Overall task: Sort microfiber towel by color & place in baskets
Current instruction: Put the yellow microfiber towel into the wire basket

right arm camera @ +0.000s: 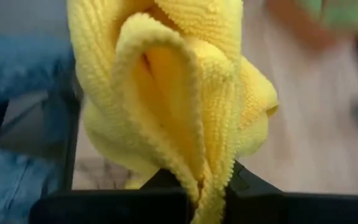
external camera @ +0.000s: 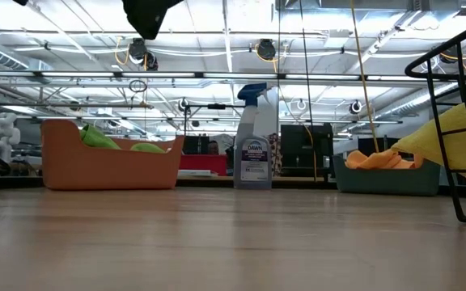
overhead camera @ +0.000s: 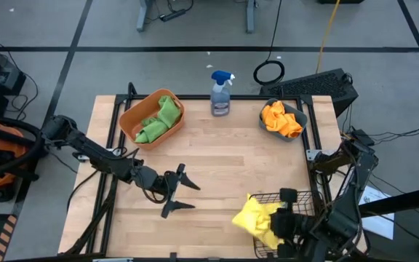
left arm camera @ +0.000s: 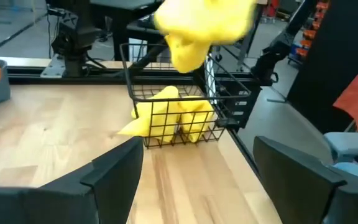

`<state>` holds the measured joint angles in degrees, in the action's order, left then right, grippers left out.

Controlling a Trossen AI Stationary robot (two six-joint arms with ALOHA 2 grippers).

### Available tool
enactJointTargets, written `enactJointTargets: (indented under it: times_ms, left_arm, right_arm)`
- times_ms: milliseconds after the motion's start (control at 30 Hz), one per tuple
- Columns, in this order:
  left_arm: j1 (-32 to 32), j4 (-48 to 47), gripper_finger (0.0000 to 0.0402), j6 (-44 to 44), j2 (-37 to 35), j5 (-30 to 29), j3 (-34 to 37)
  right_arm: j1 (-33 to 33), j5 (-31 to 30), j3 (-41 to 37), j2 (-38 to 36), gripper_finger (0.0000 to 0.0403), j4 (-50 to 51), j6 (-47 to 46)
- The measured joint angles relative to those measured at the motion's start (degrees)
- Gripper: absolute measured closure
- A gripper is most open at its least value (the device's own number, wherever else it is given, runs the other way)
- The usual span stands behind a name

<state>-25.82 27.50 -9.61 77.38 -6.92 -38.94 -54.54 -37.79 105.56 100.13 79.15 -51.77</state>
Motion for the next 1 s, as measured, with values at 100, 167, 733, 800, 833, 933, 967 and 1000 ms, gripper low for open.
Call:
enactJointTargets:
  times_ms: [100,167,733,800,833,933,967,1000]
  left_arm:
    - [0.0,-0.5,0.0091,0.0,0.0,-0.3,0.0]
    - [-0.1,-0.6,0.0091,0.5,0.0,-0.3,0.0]
    - [4.6,-3.2,0.0093,8.2,-0.5,3.9,0.0]
    - [5.2,-3.2,0.0098,8.5,-0.5,4.2,0.0]
    - [5.5,-3.3,0.0102,8.5,-0.6,4.4,0.0]
    - [6.5,-3.5,0.0111,8.5,-0.7,5.3,0.0]
    - [6.6,-4.0,0.0114,8.5,-0.7,5.3,0.0]
    - [6.8,-4.6,0.0117,8.5,-0.7,5.4,0.0]
  right_arm:
    - [-0.4,6.7,0.0,1.4,0.0394,9.2,-12.4]
    - [-0.3,12.3,-0.1,2.2,0.0394,11.1,-18.0]
    - [-1.1,37.6,-5.9,9.8,0.0372,8.8,-33.0]
    - [-1.1,38.2,-7.6,9.8,0.0372,7.6,-34.0]
    - [-1.1,38.2,-8.5,9.8,0.0372,6.8,-34.5]
    - [-1.1,38.9,-11.4,9.8,0.0372,3.0,-35.9]
    - [-1.1,39.6,-12.5,9.8,0.0372,1.4,-36.0]
    - [-1.1,39.8,-13.4,9.9,0.0371,0.4,-36.3]
